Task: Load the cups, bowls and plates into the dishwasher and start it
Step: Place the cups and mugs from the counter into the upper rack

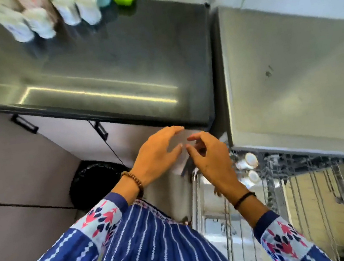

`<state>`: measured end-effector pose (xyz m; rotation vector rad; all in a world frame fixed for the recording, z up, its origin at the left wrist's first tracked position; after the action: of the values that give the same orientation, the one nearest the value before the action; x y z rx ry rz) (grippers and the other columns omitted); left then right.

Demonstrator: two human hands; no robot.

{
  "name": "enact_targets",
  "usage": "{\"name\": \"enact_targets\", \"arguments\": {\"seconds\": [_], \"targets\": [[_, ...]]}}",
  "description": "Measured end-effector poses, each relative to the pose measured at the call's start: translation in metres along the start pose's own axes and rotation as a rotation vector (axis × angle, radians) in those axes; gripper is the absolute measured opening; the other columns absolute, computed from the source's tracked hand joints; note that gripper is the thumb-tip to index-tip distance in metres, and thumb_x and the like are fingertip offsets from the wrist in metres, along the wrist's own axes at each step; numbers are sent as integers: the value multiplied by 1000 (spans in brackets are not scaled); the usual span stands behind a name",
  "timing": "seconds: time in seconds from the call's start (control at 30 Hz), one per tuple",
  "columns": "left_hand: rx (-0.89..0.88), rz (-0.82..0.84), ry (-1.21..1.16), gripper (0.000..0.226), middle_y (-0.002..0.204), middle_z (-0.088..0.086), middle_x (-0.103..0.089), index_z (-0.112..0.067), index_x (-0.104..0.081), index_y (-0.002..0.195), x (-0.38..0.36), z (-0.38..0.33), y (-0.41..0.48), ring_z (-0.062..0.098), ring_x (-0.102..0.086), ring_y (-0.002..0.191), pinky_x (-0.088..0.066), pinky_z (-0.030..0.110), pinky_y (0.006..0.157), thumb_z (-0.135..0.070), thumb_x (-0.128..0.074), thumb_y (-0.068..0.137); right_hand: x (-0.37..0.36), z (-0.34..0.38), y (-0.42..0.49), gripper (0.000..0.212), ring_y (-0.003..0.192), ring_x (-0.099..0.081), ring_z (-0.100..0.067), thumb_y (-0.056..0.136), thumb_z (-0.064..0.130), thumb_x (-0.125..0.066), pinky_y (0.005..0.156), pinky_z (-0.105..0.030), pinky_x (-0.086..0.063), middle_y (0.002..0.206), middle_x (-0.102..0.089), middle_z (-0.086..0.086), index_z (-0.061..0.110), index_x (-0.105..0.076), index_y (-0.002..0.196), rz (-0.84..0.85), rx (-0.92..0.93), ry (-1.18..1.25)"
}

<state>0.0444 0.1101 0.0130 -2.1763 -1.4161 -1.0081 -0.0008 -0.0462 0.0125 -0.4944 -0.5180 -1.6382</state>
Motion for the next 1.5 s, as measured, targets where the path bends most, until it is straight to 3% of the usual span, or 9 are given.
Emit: {"name": "enact_targets", "arguments": {"seconds": [0.1, 0.3, 0.57, 0.67, 0.8, 1.07, 1.2, 1.3, 1.5], "targets": [[51, -161, -54, 45, 128, -6, -62, -20, -55, 134, 50, 11, 8, 9, -57, 119, -46, 27, 102, -21, -66, 90, -9, 48, 39, 14, 87, -63, 2, 93, 16, -70, 74, -8, -48, 100, -69, 5, 13, -68, 107, 28, 141, 14], [169, -374, -134, 43, 122, -9, -65, -22, -57, 130, 135, 53, 32, 4, -59, 115, -49, 27, 96, -19, -67, 89, -50, 127, 122, 15, 84, -66, -5, 92, 21, -70, 75, -20, -53, 102, -69, 10, 18, -68, 107, 99, 260, 30], [271, -486, -154, 42, 122, -9, -65, -24, -58, 129, 226, 133, 66, 5, -59, 114, -50, 31, 97, -21, -67, 88, -129, 202, 217, 14, 85, -64, 1, 92, 22, -70, 72, -13, -50, 103, -69, 10, 20, -68, 106, 181, 307, 26], [295, -507, -185, 41, 121, -9, -64, -24, -58, 128, 254, 167, 79, 3, -58, 114, -50, 31, 97, -22, -67, 89, -157, 221, 248, 13, 83, -64, -2, 92, 21, -69, 70, -16, -53, 101, -68, 8, 19, -67, 106, 199, 295, 23], [337, -517, -227, 40, 120, -6, -65, -22, -59, 127, 282, 210, 100, 6, -59, 112, -50, 33, 97, -20, -67, 88, -189, 237, 289, 12, 82, -67, -9, 92, 21, -69, 73, -35, -60, 97, -69, 6, 20, -67, 104, 203, 236, 23], [452, -528, -252, 46, 128, 1, -61, -16, -55, 132, 313, 275, 128, 13, -57, 116, -46, 26, 98, -14, -65, 87, -239, 249, 346, 17, 92, -69, -8, 93, 28, -68, 83, -36, -61, 103, -71, 3, 23, -65, 109, 267, 56, 1], [505, -468, -374, 57, 135, 5, -57, -17, -48, 141, 313, 295, 137, 16, -55, 121, -45, 32, 104, -14, -66, 87, -264, 252, 361, 37, 100, -66, -10, 93, 27, -69, 78, -30, -61, 128, -64, 1, 21, -58, 128, 324, -9, 66], [503, -427, -413, 67, 145, 8, -49, -16, -40, 148, 311, 300, 146, 19, -48, 132, -40, 32, 111, -12, -67, 86, -284, 252, 377, 68, 101, -65, -11, 91, 29, -72, 85, -39, -61, 148, -49, 1, 20, -39, 150, 378, -69, 96], [441, -420, -447, 74, 145, 0, -49, -21, -37, 148, 309, 299, 164, 16, -45, 134, -38, 30, 111, -11, -68, 82, -304, 256, 407, 88, 127, -57, -22, 86, 21, -78, 80, -39, -62, 156, -39, 4, 27, -24, 155, 483, -120, 288]]}}
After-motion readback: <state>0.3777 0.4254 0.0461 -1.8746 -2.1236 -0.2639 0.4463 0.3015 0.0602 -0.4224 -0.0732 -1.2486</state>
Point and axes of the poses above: each hand's wrist, its own y-axis towards the middle knuckle, its own x-axis out of the back of the hand, z = x × y, the point moved 4 cm from there along y, towards the middle knuckle
